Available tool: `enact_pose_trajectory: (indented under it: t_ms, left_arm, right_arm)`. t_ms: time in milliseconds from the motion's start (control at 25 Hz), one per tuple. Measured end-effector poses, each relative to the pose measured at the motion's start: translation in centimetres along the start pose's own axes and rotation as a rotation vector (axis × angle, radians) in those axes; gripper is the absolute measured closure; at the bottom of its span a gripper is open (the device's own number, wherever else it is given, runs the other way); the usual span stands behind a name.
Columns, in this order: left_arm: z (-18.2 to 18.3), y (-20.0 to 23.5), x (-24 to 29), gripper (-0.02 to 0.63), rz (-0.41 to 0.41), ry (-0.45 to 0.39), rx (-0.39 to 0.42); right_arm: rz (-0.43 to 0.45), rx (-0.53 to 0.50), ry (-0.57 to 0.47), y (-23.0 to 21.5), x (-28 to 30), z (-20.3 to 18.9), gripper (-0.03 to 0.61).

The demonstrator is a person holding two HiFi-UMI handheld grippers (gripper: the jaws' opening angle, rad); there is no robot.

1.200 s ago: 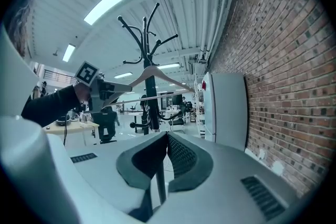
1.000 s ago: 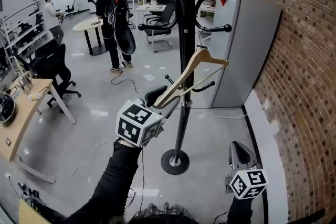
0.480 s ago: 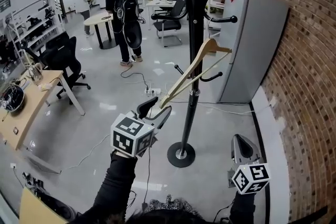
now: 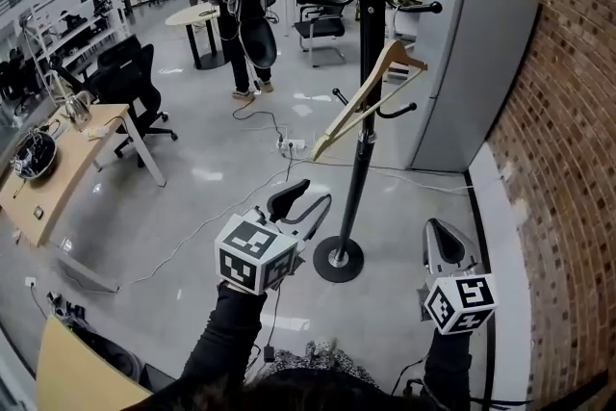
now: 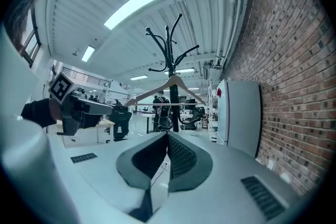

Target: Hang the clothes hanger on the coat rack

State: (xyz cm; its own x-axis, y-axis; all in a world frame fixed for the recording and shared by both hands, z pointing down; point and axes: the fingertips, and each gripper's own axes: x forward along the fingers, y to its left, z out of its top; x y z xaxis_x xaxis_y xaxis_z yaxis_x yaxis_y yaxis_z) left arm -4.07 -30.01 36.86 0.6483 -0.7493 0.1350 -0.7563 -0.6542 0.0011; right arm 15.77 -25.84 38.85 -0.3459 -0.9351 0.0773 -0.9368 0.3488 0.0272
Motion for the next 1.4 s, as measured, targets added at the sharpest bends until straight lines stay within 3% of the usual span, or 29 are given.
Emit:
enact_pose_trajectory:
  t_ms: [200,360,520,720,1000,1400]
  left_arm:
    - [-0.4,-4.1,-1.5,0.51,-0.038,-0.012,-0.006]
    - [-0.2,-6.4,-3.1,0.559,-0.051,-0.069,0.005]
    - [-0.9,-8.2,-4.6,0.6,-0.064,-0.056,0.028]
    - [-1.6,-9.6,-6.0,0.606,-0.059,-0.041,0.012]
    - [-2.2,-11.6,-6.6,0.607,-0.081,-0.022,0.053]
    - [-2.9,-13.0,-7.2,0.607,-0.118,-0.022,0.013]
  right_arm:
    - [0.048,0.014,-0.003,1.9,-1.7,0.1,0.569]
    - [0.061,0.016,-0.002,3.2,-3.3,-0.3,0.569]
    - [0.077,0.023,-0.003,4.5,-4.7,-0.5,0.569]
    - [0.096,0.022,-0.01,5.7,-6.3,-0.2,0.569]
    - [0.108,0.002,-0.023,6.7,-7.6,0.6,0.569]
    - [0.107,-0.036,-0.025,8.6,-8.2,1.0,0.569]
